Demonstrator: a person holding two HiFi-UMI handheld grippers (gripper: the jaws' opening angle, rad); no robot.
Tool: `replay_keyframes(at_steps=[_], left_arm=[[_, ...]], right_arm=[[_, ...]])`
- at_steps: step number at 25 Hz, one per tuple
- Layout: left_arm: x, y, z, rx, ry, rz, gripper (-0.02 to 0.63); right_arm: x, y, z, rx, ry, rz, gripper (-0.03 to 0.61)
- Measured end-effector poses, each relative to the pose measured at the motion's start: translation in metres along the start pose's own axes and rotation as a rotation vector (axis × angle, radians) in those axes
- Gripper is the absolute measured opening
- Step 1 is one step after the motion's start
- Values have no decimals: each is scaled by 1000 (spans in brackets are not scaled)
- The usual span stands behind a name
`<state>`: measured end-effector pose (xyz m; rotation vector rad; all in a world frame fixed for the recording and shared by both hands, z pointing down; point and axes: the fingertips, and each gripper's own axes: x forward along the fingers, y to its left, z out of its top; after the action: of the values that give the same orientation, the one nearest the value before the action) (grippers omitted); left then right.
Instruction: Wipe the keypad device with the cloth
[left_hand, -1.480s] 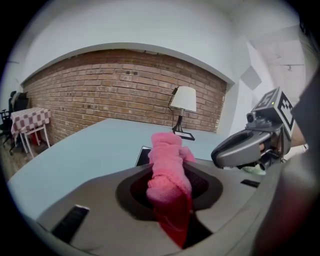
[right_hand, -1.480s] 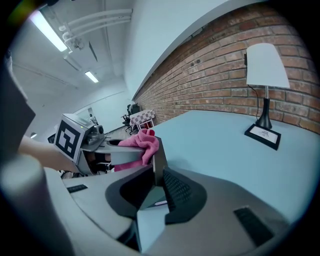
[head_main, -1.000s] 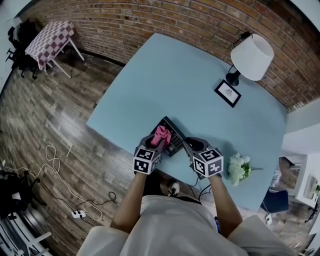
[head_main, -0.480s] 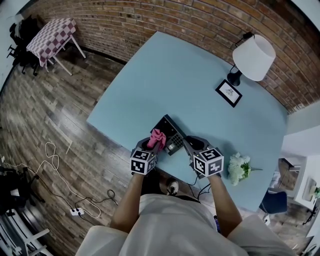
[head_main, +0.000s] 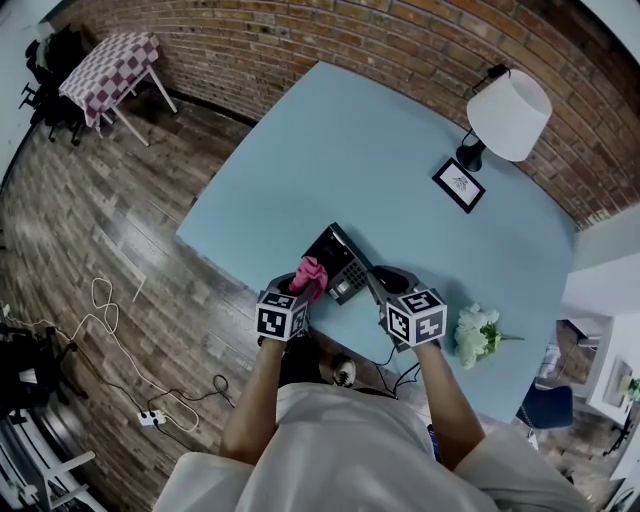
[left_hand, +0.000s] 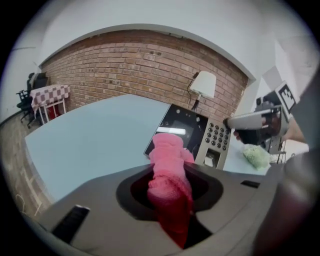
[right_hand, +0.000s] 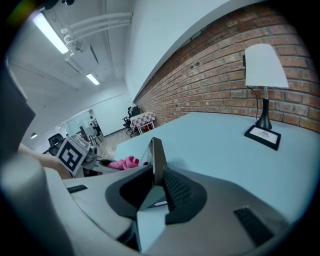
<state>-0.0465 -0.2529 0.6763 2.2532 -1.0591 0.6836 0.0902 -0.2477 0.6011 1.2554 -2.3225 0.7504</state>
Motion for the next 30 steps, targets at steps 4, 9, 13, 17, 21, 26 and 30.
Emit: replay_keyframes(at_steps=[4,9,13,17,21,26,30], left_arm=[[-22,-26,57,6,-154,-65,141],[-22,-74,112,60,-269,-174,143],[8,-96,102,185,-170,-162,144],[16,-95,92,215,-146,-122,152],[16,-92,85,225,-152,-114,152],[16,-80,61,204,-119,-103,152],[15,-68,42,168,-90,-97,152]], right_arm=[[-6,-1,0,-17,-8,10,87],[-4,0,-2,11,-8,32,92],[-3,1,-4,9,-2,32,93],[-3,1,-3,9,-5,41,94],[-4,-1,-3,19,-15,41,94],[-4,-2,-4,14,-15,46,95],[-4,-2,-4,18,-19,47,95]])
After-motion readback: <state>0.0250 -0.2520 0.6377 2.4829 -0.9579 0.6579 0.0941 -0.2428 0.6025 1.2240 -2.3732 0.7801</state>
